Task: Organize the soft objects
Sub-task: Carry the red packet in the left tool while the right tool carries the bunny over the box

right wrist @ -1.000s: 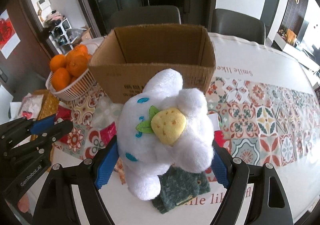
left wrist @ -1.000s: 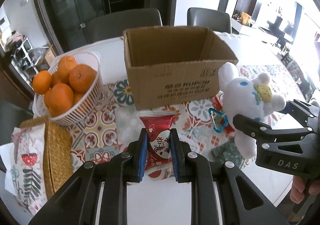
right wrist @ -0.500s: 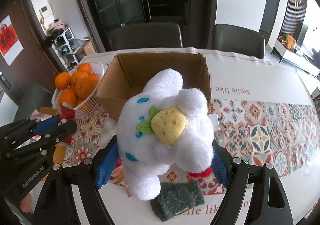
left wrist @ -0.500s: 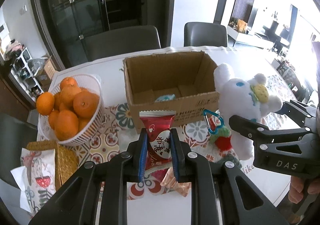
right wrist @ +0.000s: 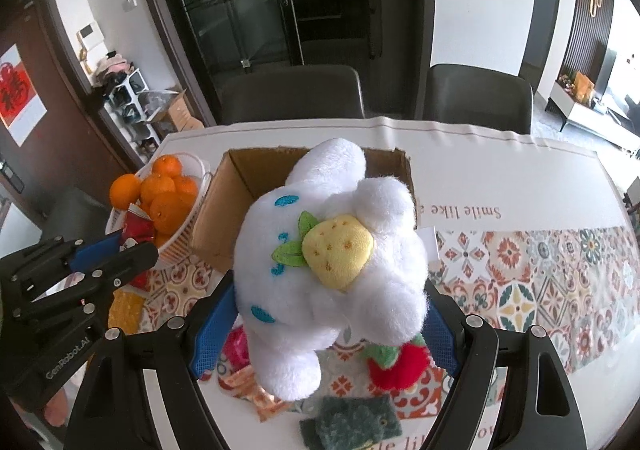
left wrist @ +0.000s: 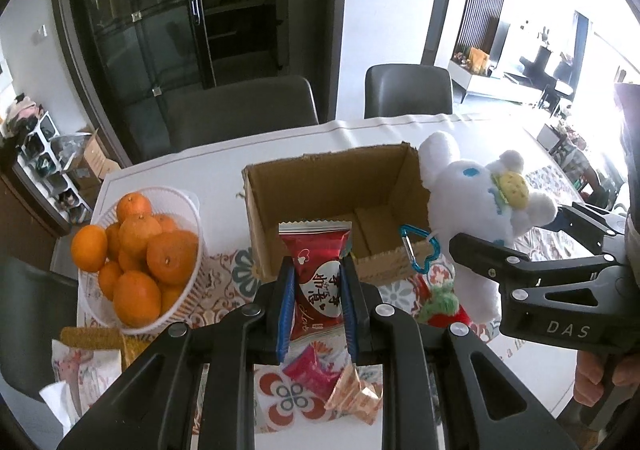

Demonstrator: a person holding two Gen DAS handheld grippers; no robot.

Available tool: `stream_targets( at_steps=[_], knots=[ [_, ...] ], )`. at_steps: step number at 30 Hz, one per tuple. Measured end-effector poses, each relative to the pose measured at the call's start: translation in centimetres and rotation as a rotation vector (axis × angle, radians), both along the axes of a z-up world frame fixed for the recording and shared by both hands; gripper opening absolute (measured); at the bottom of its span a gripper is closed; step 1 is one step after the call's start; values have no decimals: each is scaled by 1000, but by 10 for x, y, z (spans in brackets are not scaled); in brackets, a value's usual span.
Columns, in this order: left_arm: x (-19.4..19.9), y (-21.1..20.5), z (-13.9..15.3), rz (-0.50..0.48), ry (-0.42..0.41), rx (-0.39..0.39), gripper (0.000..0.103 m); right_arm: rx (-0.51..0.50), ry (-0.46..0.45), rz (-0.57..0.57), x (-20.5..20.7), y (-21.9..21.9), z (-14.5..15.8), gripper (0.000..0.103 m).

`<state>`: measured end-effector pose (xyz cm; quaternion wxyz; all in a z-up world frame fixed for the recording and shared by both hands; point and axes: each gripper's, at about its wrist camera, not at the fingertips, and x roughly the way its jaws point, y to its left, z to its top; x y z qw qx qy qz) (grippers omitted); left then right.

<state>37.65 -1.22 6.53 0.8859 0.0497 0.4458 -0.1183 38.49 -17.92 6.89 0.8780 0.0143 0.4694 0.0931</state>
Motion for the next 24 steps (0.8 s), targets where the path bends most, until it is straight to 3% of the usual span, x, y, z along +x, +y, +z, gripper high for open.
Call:
stream_targets(
  at_steps=[9, 24],
  knots=[
    [34, -2, 3, -8, 10, -20, 22, -8, 7, -4, 32, 0, 1, 82],
    [90, -7, -25, -1, 84, -21, 22, -6, 75, -3, 86, 0, -30, 82]
  ],
)
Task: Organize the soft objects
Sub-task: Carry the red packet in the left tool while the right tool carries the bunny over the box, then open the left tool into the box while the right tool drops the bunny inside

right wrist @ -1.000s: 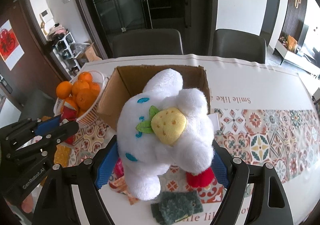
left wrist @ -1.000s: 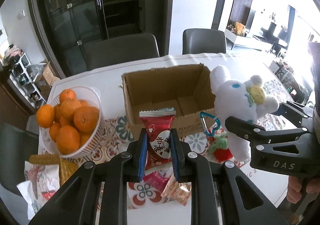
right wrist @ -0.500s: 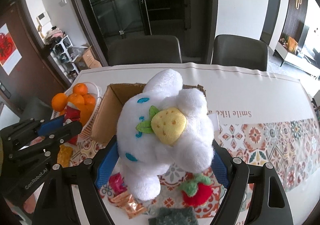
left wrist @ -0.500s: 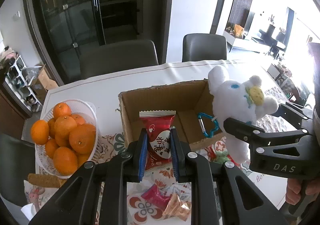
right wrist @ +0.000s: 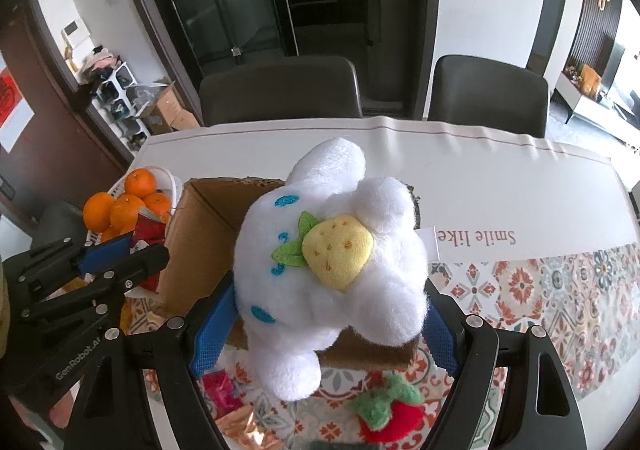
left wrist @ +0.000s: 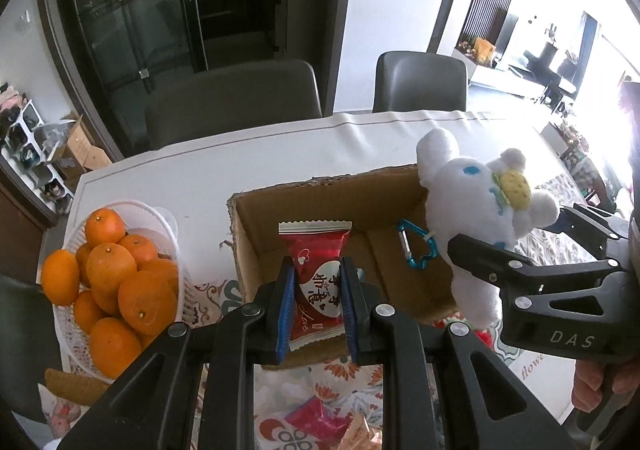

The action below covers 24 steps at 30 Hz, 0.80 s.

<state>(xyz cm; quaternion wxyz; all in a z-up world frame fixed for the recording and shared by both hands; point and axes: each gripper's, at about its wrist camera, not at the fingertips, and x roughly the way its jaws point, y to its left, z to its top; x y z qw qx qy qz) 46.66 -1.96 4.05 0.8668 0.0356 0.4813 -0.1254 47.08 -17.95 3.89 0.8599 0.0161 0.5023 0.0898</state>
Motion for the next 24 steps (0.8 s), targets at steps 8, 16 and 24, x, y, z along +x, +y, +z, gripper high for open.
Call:
stream_targets(
  at_steps=[8, 16, 24],
  knots=[
    [22, -3, -22, 4, 36, 4, 22, -9, 43, 8, 22, 1, -23, 83],
    [37, -6, -43, 2, 73, 8, 23, -23, 77, 26, 33, 4, -48, 83],
    [44, -8, -61, 7, 101, 17, 28, -38, 136, 35, 38, 9, -72, 85]
  ],
)
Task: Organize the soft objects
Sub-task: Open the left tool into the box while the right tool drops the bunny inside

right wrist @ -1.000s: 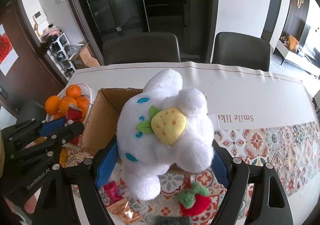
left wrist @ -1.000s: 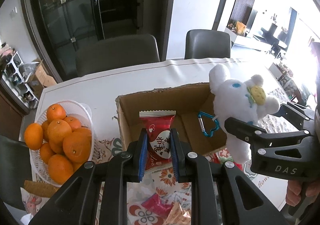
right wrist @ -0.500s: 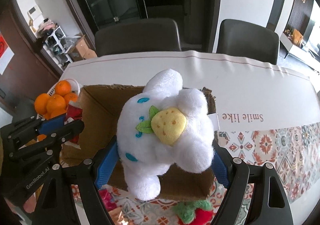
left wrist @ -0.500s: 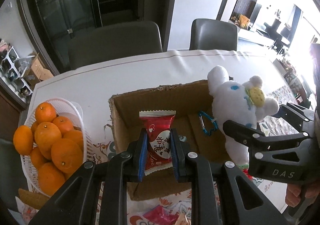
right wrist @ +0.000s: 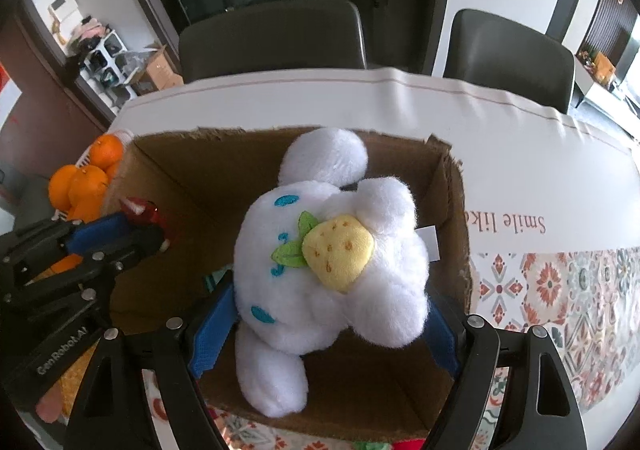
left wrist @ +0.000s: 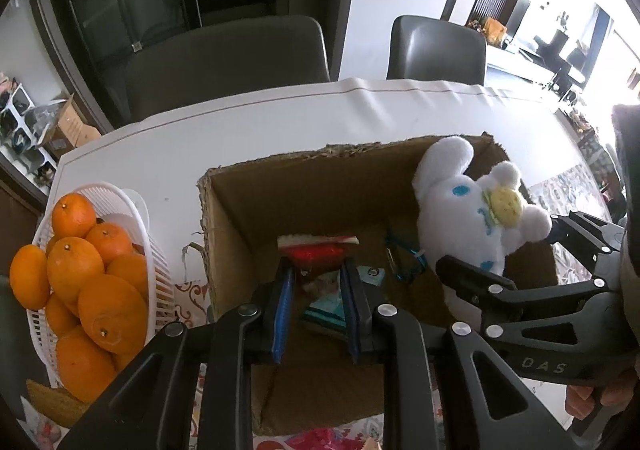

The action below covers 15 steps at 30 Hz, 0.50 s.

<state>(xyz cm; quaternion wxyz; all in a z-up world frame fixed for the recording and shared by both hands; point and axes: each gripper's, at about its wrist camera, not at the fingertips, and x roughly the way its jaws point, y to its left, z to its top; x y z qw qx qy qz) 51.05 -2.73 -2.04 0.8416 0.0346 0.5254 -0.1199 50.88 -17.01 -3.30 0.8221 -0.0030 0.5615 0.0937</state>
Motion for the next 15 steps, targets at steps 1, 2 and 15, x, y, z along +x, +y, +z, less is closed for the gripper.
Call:
stream_targets(
  at_steps=[1, 2, 15],
  knots=[
    [0, 0, -2, 0, 3, 4, 34, -4, 7, 11, 1, 2, -2, 85],
    [0, 0, -4, -5, 9, 7, 36, -18, 1, 30, 0, 5, -2, 85],
    [-11, 8, 12, 38, -45, 67, 64, -35, -83, 29, -12, 9, 25, 85]
  ],
)
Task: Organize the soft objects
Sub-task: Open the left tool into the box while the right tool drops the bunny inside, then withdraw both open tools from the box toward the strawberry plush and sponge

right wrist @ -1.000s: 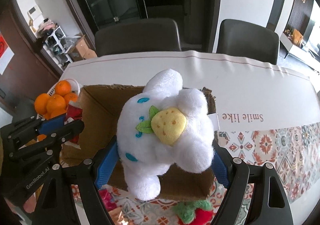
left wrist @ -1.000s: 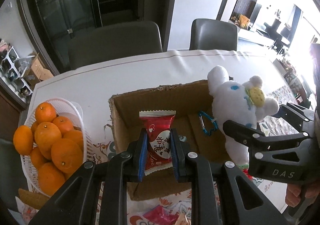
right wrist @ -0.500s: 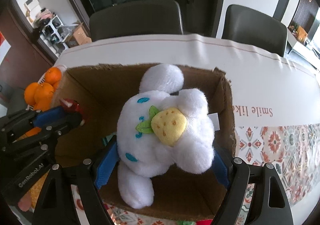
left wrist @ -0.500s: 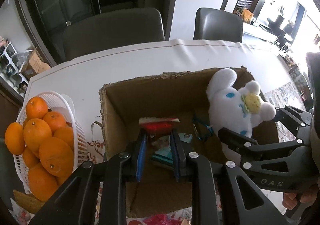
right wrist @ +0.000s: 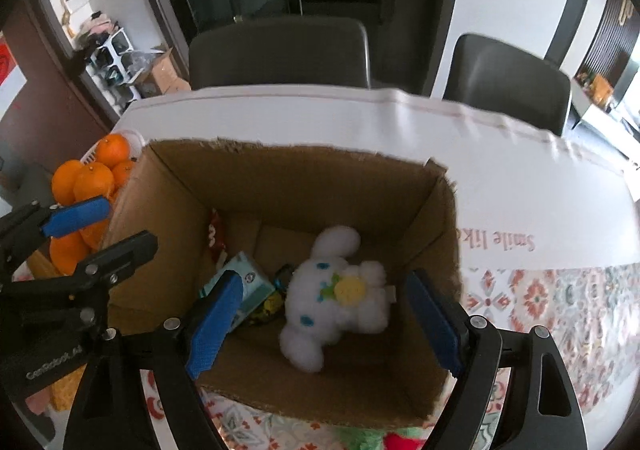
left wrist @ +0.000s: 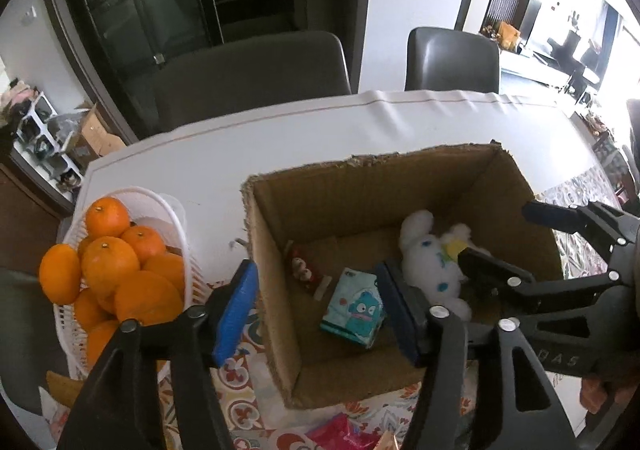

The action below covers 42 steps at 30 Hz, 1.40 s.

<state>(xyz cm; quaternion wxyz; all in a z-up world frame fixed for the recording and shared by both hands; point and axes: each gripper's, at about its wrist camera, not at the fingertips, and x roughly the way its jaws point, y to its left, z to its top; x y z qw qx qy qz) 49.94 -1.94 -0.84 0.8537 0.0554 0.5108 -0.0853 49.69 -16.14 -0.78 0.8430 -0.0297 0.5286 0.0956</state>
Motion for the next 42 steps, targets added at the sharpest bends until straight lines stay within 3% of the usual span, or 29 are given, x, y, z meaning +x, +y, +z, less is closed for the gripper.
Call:
stream_targets(
  at_steps=[11, 20, 30, 42],
  knots=[
    [-41, 1, 30, 5, -55, 11, 67, -21, -64, -31, -47, -4, 36, 85],
    [-78, -3, 36, 18, -61, 29, 69, -57, -81, -43, -80, -18, 46, 85],
    [-112, -18, 26, 0, -28, 35, 69, -63, -46, -47, -107, -34, 32, 85],
    [-152, -25, -7, 104, 53, -5, 74, -82, -8, -28, -133, -48, 8, 85]
  ],
)
